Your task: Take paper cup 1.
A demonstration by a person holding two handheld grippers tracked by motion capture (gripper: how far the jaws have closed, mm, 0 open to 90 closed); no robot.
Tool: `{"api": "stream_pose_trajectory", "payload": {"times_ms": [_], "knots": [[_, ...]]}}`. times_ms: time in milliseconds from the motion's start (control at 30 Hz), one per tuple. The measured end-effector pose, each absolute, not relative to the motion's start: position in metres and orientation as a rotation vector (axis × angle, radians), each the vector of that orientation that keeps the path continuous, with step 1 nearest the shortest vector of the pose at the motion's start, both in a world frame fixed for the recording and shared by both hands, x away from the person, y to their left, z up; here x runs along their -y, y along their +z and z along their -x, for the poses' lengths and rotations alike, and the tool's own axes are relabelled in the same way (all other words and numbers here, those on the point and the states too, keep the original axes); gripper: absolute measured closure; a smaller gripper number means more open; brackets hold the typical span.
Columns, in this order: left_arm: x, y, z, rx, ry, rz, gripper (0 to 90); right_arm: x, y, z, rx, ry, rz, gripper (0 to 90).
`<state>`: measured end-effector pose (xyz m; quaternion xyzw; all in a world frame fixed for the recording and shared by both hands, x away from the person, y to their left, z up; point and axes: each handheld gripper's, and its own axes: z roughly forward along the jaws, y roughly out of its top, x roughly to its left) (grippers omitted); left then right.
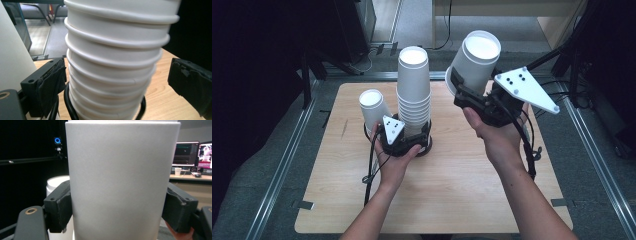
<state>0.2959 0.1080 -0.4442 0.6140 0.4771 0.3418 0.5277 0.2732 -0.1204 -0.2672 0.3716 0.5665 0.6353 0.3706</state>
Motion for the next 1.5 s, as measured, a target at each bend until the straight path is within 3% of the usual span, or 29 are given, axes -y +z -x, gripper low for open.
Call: {"api": "stream_pose_trajectory", "payload": {"times_ms": [967, 1500], "knots": [[-0.138, -0.47, -0.23, -1.075, 0.668, -1.541, 0.9, 0.145, -0.415, -0.236, -1.569, 1.359, -0.938, 20.1], [-0.146, -0.483, -0.217, -1.079, 0.599, -1.571, 1.0, 0.148, -0.482, -0.218, -1.694, 1.245, -0.92, 19.8]]}}
